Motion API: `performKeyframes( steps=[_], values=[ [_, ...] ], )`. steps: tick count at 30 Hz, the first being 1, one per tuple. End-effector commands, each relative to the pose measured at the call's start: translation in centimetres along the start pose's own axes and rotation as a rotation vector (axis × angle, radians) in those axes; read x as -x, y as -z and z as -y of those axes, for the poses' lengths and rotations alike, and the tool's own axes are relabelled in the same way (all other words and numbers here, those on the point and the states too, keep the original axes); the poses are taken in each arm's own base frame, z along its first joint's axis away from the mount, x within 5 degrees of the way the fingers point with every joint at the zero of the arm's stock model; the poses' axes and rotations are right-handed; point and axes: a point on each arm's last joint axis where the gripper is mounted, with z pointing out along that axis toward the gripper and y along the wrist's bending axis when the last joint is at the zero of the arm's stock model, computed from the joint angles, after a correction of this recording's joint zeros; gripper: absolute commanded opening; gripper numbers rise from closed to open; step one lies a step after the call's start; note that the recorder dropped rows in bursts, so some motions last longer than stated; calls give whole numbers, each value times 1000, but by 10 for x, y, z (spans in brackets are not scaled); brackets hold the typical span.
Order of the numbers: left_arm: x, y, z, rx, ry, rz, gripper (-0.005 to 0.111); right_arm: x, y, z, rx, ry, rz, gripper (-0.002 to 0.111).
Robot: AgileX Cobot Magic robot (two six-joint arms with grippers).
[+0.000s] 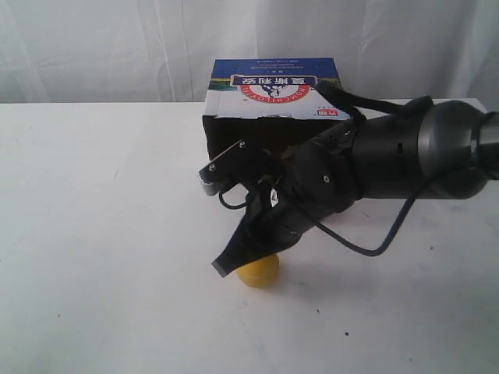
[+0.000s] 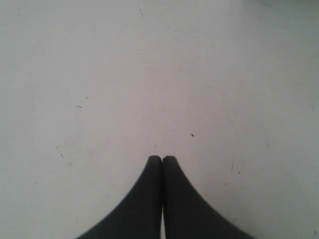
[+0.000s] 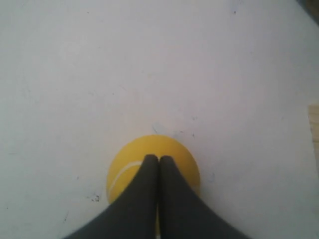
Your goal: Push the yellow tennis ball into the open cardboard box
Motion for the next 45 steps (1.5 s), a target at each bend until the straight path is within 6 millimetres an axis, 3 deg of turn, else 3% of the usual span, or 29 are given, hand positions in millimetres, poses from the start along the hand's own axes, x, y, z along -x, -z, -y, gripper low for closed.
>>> performKeyframes(
  steps=[1,6,12,20,26,36,45],
  values=[
    [-3,0,0,-5,-5,-17,0,19,7,5,-20,38,76,0],
    [-3,0,0,-5,-5,-17,0,34,19,7,-34,66,106,0],
    [-3,0,0,-5,-5,-17,0,22,30,6,-20,38,-16,0],
    [-3,0,0,-5,-5,-17,0,12,14,4,-10,28,-45,0],
    [-3,0,0,-5,-5,-17,0,19,8,-8,9,43,22,0],
    [-3,0,0,-5,-5,-17,0,15,-5,-29,56,56,-7,0],
    [-3,0,0,-5,-5,-17,0,9,-30,-34,61,65,-39,0]
  ],
)
